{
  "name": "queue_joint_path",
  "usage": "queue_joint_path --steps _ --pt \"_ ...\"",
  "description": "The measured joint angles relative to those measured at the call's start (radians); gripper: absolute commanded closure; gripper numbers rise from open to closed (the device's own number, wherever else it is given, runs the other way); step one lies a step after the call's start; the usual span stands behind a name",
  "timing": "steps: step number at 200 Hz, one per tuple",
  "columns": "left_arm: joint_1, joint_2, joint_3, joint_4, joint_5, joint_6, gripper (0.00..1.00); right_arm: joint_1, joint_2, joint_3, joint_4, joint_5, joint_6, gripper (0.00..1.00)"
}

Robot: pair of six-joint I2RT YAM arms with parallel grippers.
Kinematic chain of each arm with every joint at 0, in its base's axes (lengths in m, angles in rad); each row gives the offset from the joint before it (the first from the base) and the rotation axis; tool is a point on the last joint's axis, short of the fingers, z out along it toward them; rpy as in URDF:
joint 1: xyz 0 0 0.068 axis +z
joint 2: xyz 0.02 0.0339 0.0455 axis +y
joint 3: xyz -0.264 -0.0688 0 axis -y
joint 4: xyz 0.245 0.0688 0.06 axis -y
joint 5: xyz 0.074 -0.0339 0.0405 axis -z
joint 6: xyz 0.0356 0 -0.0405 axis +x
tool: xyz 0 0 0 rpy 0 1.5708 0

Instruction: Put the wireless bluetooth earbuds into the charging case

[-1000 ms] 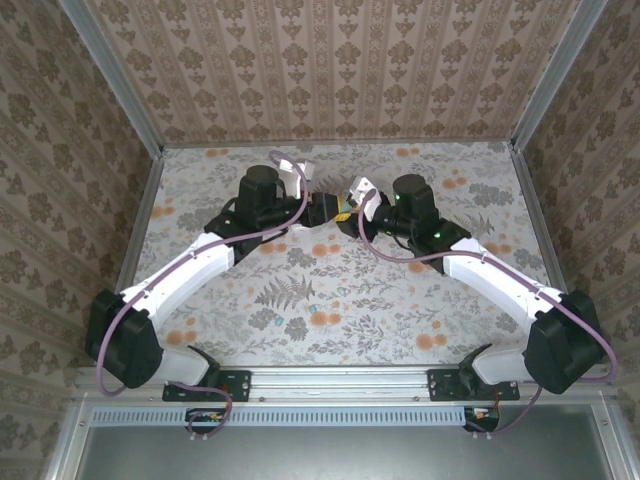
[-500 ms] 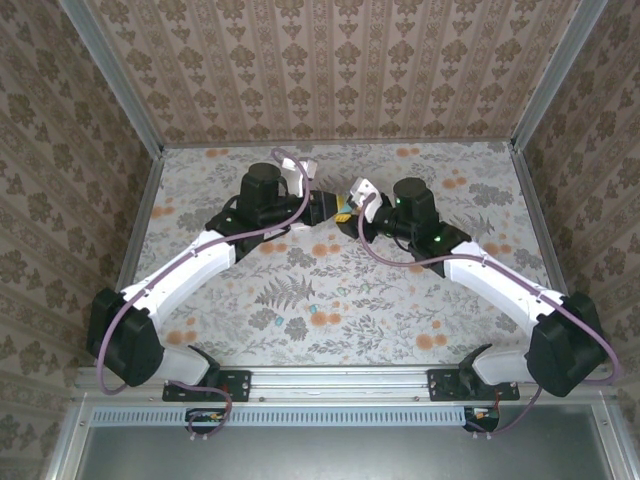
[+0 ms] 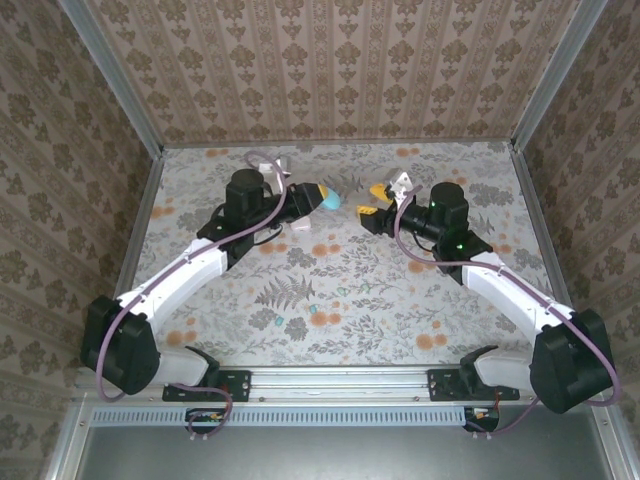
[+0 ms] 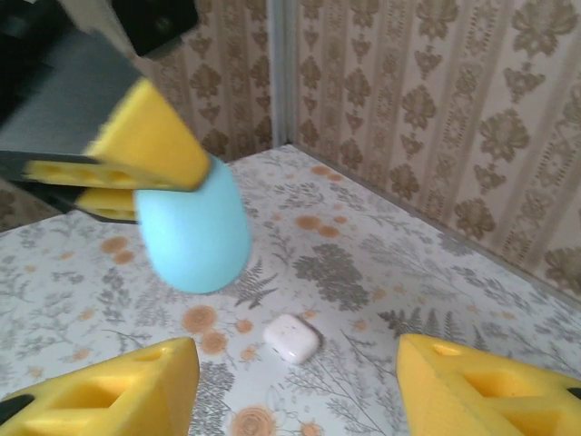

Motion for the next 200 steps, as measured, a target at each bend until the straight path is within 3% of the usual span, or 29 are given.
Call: queue_joint_path --steps 35,104,200 --pt "0.014 -0.011 -0.014 0.042 0.001 -0.088 0.82 0.01 0.042 0.019 -0.002 -0.084 -0.061 0.36" --pt "0.006 -0.032 -0.014 0.081 0.017 -0.137 0.82 0.043 0.174 0.128 0.067 -0.112 -0.121 0.32" --pt "-0.005 -0.032 -0.013 0.111 0.019 -0.151 0.81 0.063 0.258 0.166 0.18 -0.178 -0.118 0.45"
